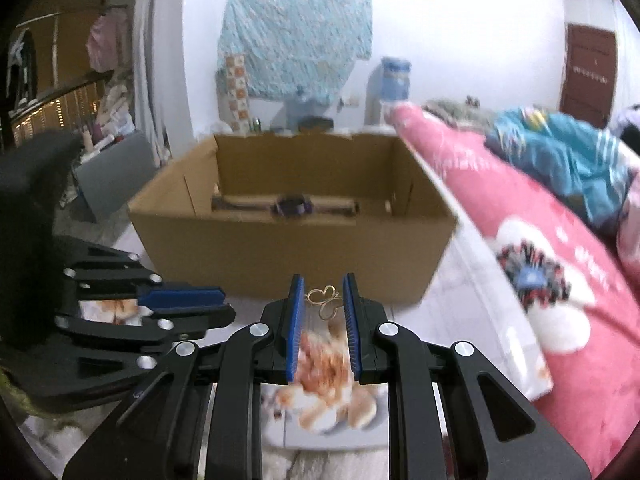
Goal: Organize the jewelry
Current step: 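Carry the gold earring in the right tool over the box, then open the right tool to drop the earring into the box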
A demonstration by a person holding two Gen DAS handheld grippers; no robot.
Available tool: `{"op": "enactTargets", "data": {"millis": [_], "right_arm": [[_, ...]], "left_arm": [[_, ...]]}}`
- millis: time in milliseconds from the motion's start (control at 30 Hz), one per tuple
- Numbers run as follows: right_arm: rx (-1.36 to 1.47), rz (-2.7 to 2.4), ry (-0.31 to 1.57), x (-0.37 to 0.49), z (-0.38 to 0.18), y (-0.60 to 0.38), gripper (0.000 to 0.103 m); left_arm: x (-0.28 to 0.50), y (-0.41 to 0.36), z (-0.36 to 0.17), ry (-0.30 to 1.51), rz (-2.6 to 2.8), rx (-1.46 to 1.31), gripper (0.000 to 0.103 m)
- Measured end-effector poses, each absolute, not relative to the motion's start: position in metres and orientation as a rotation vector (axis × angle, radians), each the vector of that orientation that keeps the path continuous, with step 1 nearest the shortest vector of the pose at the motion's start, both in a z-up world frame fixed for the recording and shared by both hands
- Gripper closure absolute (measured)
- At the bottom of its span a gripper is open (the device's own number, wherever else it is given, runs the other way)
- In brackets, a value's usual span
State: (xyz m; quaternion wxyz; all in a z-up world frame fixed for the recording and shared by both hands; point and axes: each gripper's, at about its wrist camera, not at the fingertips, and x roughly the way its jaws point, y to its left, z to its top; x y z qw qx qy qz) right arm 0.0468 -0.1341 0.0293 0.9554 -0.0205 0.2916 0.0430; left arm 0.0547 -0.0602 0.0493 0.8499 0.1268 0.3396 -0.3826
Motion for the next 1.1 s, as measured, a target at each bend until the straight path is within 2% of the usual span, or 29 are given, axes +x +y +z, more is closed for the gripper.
{"op": "enactTargets", "data": {"millis": [133, 233, 467, 700, 767, 1033, 1100], "right_arm": [[-0.031, 0.125, 0.526, 0.064, 0.049, -0.133, 0.086], [0.005, 0.158, 0.527, 0.091, 0.053, -0.135, 0.085], [0.113, 0.178, 0.614, 0.154, 0.037, -0.143, 0.085], [0.138, 0.161, 0.675, 0.172, 0.023, -0.141, 0.083], [0.137, 0.159, 0.658, 0.170, 0.025, -0.143, 0.078], [0.153, 0.144, 0.595, 0.149, 0.039, -0.149, 0.064], [0.150, 0.142, 0.585, 0.144, 0.041, -0.149, 0.061]], "left_arm": [[0.070, -0.054, 0.090, 0.630, -0.792, 0.208, 0.090], [0.094, -0.057, 0.099, 0.617, -0.750, 0.192, 0.090], [0.169, -0.080, 0.065, 0.792, -0.610, 0.200, 0.090], [0.190, -0.076, 0.046, 0.865, -0.516, 0.203, 0.090], [0.188, -0.072, 0.046, 0.866, -0.503, 0.200, 0.080], [0.178, -0.064, 0.060, 0.831, -0.469, 0.162, 0.058], [0.171, -0.060, 0.066, 0.817, -0.466, 0.145, 0.055]]}}
